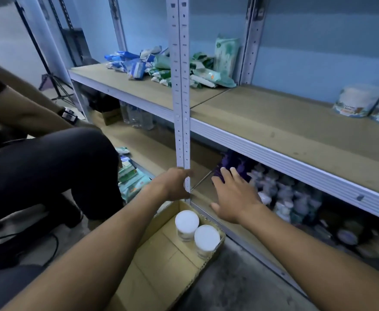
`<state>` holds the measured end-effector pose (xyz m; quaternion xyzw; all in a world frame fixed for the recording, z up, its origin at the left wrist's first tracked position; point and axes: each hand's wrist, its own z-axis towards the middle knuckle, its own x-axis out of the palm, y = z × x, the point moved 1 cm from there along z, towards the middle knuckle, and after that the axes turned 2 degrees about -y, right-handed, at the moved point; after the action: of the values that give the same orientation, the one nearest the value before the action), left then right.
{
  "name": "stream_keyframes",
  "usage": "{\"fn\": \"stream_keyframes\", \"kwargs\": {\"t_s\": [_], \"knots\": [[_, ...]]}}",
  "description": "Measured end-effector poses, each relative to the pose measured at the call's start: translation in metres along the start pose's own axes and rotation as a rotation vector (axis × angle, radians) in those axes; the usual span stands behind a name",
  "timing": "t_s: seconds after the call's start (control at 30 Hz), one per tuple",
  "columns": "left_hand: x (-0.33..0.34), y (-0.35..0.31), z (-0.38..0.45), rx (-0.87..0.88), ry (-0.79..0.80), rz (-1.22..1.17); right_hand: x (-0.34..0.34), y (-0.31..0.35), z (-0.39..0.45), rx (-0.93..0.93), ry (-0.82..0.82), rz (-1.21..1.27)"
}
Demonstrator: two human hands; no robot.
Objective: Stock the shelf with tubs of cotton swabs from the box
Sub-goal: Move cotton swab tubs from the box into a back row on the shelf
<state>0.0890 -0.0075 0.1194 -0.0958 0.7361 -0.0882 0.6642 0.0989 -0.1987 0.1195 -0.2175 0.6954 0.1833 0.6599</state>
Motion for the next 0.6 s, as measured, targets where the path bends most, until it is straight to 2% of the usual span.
{"fn": "stream_keyframes", "kwargs": {"t_s": [0.33, 0.6], "knots": [[0.097, 0.049, 0.023, -0.119, 0.145, -0.052, 0.098, 0.017, 0.031, 0.011, 0.237, 0.09], [0.164, 0.066, 0.032, -0.168, 0.269, -0.071, 0.149, 0.027, 0.041, 0.005, 0.393, 0.171]]}}
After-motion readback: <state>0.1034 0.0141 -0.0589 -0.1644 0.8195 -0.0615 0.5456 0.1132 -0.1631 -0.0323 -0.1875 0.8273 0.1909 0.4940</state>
